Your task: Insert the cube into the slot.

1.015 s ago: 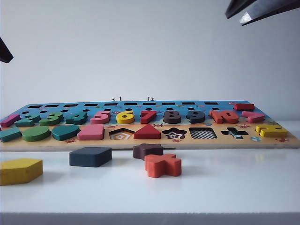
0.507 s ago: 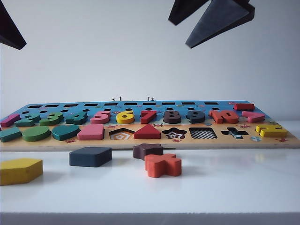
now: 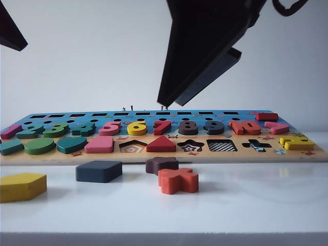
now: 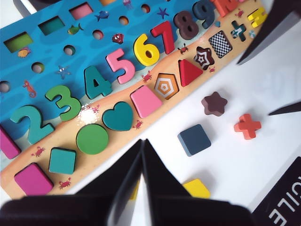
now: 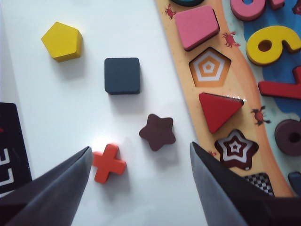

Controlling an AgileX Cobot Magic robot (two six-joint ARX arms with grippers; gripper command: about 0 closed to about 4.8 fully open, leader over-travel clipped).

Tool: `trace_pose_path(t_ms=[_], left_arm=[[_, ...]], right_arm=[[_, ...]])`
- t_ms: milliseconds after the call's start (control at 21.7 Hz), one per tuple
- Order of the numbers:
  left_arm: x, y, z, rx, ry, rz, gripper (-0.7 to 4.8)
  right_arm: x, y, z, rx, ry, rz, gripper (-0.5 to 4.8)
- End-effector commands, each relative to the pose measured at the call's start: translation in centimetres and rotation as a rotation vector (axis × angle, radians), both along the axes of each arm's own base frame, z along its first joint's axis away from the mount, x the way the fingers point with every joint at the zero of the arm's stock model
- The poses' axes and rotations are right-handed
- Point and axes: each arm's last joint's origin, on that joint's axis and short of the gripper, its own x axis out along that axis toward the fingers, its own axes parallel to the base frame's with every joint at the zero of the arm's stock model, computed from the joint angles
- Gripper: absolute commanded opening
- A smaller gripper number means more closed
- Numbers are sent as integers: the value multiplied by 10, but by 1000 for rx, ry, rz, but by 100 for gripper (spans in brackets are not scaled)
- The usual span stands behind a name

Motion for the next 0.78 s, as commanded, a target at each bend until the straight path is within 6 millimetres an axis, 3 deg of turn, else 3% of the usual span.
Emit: trace_pose_path(t_ms=[46,231,784], left_arm=[[-2,-3,1,-24,0,-44,17],[-4,-7,-5,-12,19,-80,17],[0,-14,-12,24,36,-154,17]], right_arm=[[2,19,-7,37,-34,-1,377],[3,38,-15,82,-14,-30,373],[1,56,-35,72,33,-33,368]])
